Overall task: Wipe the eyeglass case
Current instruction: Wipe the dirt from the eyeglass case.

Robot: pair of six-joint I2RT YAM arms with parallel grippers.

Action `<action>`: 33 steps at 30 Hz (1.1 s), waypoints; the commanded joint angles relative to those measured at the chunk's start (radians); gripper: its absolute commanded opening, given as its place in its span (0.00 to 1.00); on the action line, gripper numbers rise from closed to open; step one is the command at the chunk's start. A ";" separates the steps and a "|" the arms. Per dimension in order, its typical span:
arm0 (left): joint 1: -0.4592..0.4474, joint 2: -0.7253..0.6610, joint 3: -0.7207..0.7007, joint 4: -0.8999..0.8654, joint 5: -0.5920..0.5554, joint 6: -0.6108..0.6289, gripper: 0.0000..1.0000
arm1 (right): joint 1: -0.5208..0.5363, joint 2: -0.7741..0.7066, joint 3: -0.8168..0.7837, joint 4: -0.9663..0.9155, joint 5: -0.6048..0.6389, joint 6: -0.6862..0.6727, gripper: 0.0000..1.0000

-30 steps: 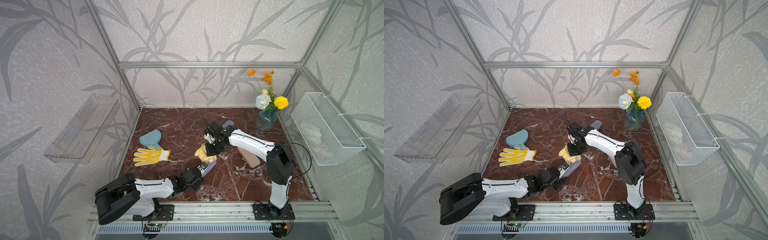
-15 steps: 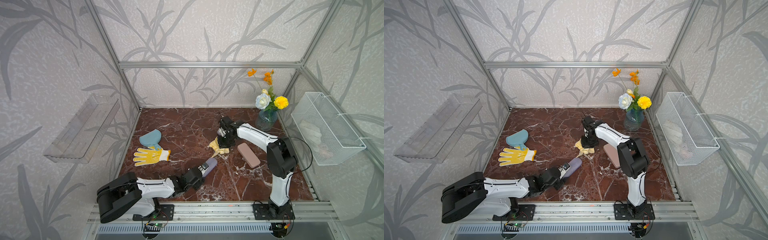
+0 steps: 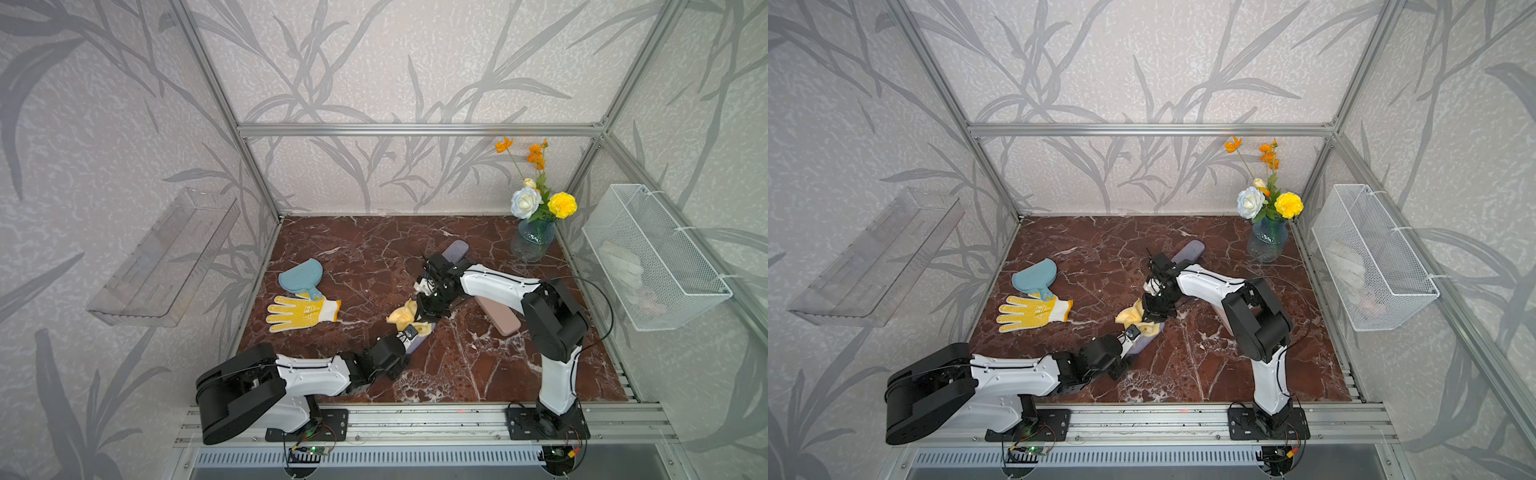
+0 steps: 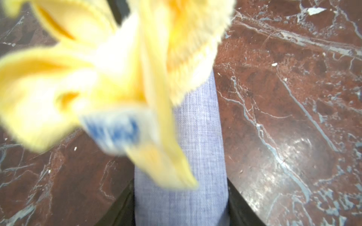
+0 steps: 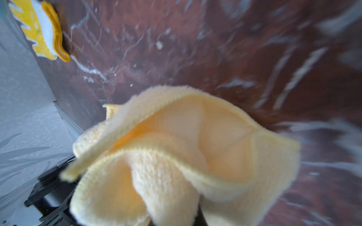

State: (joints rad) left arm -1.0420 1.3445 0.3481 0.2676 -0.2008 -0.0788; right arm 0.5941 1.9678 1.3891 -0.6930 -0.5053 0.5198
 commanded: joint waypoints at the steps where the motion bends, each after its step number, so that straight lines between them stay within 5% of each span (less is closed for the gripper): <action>1: -0.009 0.018 0.017 -0.010 -0.021 0.008 0.21 | -0.029 -0.016 0.038 -0.160 0.493 -0.133 0.00; 3: -0.010 0.017 0.014 -0.004 -0.023 0.008 0.21 | -0.019 -0.077 0.045 -0.189 0.597 -0.150 0.00; 5: -0.010 0.013 0.014 -0.005 -0.023 0.006 0.21 | 0.008 -0.137 0.045 -0.196 0.576 -0.159 0.00; 12: -0.009 0.009 0.006 -0.005 -0.022 0.001 0.21 | 0.154 -0.169 -0.032 -0.068 0.116 0.014 0.00; 20: -0.011 -0.007 0.001 -0.014 -0.019 -0.001 0.21 | 0.107 -0.109 -0.175 0.124 -0.054 0.148 0.00; 22: -0.012 -0.007 -0.001 -0.010 -0.020 0.002 0.21 | 0.038 -0.080 -0.195 0.077 -0.001 0.076 0.00; 25: -0.013 -0.003 -0.003 -0.002 -0.020 0.003 0.20 | -0.054 -0.067 -0.141 -0.071 0.256 -0.032 0.00; 29: -0.016 -0.001 -0.001 -0.011 -0.022 -0.002 0.19 | -0.036 -0.117 -0.007 -0.184 0.530 -0.104 0.00; 33: -0.025 0.003 -0.003 -0.016 -0.053 -0.004 0.18 | 0.091 -0.096 0.142 -0.235 0.501 -0.156 0.00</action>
State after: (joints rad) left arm -1.0573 1.3521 0.3511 0.2623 -0.2184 -0.0811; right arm 0.5812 1.8626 1.4418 -0.8433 -0.0891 0.4408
